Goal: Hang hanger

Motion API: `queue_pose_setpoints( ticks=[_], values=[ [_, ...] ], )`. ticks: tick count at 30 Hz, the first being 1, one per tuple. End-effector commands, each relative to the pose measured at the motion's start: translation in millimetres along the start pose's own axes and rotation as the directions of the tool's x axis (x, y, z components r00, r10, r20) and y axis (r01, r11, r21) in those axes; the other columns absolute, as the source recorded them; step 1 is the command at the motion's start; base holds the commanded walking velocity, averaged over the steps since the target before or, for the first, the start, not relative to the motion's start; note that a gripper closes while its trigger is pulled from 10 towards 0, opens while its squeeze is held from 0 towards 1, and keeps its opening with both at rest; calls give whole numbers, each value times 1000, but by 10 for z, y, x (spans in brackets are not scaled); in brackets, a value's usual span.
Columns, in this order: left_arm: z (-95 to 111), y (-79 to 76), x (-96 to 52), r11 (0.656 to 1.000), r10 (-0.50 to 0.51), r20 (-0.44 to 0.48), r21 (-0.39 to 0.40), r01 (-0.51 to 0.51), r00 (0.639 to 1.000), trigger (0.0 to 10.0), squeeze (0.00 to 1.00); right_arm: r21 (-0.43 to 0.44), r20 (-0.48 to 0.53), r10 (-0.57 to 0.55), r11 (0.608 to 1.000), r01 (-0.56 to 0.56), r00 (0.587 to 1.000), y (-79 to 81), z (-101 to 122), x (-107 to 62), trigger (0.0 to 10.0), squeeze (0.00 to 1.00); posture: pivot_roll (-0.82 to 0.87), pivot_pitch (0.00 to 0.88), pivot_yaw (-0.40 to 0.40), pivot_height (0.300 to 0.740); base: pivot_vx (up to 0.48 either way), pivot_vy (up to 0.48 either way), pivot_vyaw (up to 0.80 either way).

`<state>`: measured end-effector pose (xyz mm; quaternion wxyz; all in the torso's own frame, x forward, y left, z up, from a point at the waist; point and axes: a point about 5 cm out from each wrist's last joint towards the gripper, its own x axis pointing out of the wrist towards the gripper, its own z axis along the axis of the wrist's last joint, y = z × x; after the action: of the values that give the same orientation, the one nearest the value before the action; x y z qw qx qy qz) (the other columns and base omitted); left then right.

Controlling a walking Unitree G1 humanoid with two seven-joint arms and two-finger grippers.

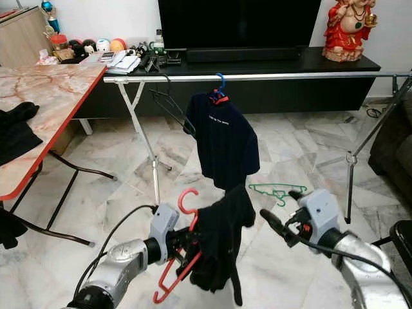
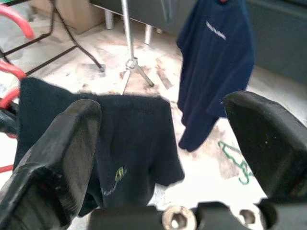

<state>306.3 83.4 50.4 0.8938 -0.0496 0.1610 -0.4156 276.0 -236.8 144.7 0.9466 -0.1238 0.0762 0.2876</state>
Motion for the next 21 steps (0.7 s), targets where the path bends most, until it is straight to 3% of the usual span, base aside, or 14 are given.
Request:
queue_pose_setpoints(
  ticks=[1,3,5,10,11,12,13,14,15,17,21],
  values=[
    [37,-32,5,998,-53,4,24,53,999,10000,0,-57,20,71,996,-69,997,-22,153,-5,10000,0,-75,76,-5,740,0,0,0],
    [28,-44,-1,997,-73,-4,27,73,997,10000,0,-83,10,106,991,-105,994,-26,177,-16,10000,0,-78,76,-3,740,0,0,0],
    [-22,-100,-29,984,-167,-64,47,170,984,10000,0,-130,-70,256,956,-263,964,20,179,-39,10000,0,-76,76,-2,740,0,0,0],
    [-55,-158,-109,946,-307,-141,61,318,941,10000,0,-118,-186,518,832,-542,835,167,142,-129,10000,0,-79,76,-9,740,0,0,0],
    [-55,-158,-109,946,-307,-141,61,318,941,10000,0,-118,-186,518,832,-542,835,167,142,-129,10000,0,-79,76,-9,740,0,0,0],
    [-56,-158,-134,930,-338,-180,84,357,924,10000,0,-78,-243,584,784,-616,774,157,95,-172,10000,878,-75,71,-13,740,0,0,0],
    [-46,-159,-141,921,-352,-196,101,376,915,10000,0,-60,-268,608,764,-643,747,152,68,-185,10000,1000,-75,71,-14,740,0,0,0],
    [-24,-166,-146,910,-371,-209,114,399,905,10000,0,-49,-294,636,736,-675,714,150,39,-196,10000,1000,-73,70,-15,740,0,0,0],
    [-24,-166,-146,910,-371,-209,114,399,905,10000,0,-49,-294,636,736,-675,714,150,39,-196,10000,1000,-73,70,-15,740,0,0,0],
    [69,-215,-143,872,-432,-233,141,470,871,10000,0,-33,-320,678,690,-723,662,152,-8,-167,10000,1000,-69,68,-17,740,0,0,0],
    [131,-263,-125,837,-475,-257,164,522,842,10000,0,-30,-322,699,667,-745,639,160,-32,-107,10000,1000,-63,61,-20,740,0,0,0]
  ],
)
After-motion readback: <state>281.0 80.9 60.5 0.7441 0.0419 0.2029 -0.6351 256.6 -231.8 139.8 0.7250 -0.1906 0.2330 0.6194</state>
